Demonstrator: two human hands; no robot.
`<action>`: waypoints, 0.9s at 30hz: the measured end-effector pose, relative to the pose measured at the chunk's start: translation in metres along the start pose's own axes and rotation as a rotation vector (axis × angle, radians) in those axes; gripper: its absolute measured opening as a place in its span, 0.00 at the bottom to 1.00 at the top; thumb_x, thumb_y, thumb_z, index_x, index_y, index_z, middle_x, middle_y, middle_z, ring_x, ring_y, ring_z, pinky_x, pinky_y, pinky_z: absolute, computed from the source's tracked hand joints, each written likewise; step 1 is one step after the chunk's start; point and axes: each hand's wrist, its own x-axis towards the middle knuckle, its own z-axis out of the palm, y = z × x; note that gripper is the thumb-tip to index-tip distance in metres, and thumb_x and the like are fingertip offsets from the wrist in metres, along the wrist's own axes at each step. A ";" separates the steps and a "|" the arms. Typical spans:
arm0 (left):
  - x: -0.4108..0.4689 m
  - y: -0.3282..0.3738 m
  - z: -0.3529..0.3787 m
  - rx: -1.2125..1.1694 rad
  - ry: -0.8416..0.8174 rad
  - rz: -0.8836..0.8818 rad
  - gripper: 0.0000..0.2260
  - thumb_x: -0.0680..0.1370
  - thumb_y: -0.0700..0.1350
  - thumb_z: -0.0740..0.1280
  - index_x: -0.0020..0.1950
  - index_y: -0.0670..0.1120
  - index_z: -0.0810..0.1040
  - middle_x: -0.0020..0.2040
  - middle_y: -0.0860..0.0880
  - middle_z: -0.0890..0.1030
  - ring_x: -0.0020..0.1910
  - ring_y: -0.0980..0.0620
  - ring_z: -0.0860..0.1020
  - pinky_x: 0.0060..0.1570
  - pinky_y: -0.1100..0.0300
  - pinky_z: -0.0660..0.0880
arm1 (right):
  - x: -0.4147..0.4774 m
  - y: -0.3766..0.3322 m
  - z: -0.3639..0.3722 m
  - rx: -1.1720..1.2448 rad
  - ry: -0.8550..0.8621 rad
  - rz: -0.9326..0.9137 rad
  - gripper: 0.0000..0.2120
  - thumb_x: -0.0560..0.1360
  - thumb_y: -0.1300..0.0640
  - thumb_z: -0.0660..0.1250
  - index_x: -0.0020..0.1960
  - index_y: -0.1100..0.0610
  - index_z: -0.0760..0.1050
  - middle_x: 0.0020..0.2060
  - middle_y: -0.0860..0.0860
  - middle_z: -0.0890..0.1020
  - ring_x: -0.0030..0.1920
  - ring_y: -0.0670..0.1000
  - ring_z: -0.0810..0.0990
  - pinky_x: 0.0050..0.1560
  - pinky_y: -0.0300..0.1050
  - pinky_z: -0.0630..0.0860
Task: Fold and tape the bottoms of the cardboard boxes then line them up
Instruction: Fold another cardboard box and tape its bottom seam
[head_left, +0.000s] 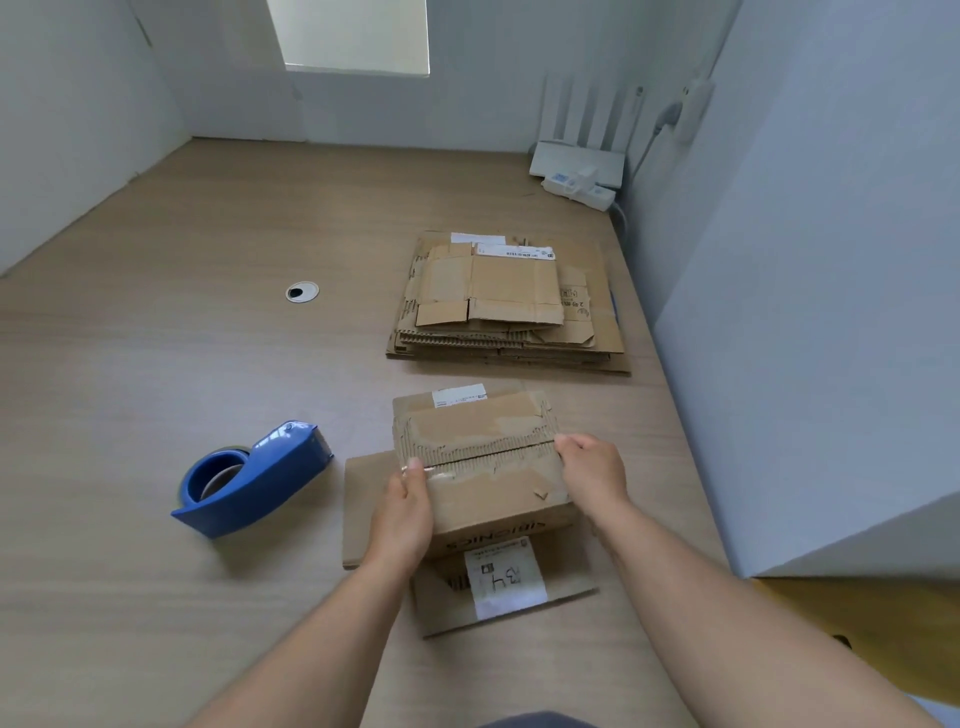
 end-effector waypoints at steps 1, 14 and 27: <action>-0.006 -0.002 0.000 0.052 -0.056 -0.019 0.38 0.76 0.70 0.44 0.72 0.44 0.67 0.70 0.43 0.71 0.70 0.42 0.67 0.70 0.49 0.62 | 0.005 -0.004 -0.003 -0.064 -0.061 -0.009 0.16 0.80 0.55 0.56 0.43 0.58 0.79 0.41 0.56 0.80 0.46 0.57 0.76 0.42 0.45 0.68; -0.015 0.013 -0.043 0.058 -0.242 0.386 0.26 0.74 0.61 0.66 0.68 0.65 0.57 0.63 0.64 0.68 0.65 0.59 0.68 0.54 0.72 0.68 | -0.036 0.027 -0.011 -0.117 -0.023 0.134 0.30 0.76 0.40 0.59 0.68 0.60 0.60 0.57 0.57 0.78 0.54 0.58 0.78 0.52 0.52 0.76; -0.025 0.003 0.000 0.800 -0.042 0.471 0.42 0.72 0.67 0.64 0.77 0.60 0.43 0.78 0.52 0.49 0.74 0.50 0.60 0.65 0.55 0.69 | -0.042 0.021 -0.008 -0.417 -0.372 -0.303 0.57 0.68 0.42 0.73 0.77 0.55 0.35 0.77 0.49 0.48 0.76 0.48 0.51 0.73 0.43 0.55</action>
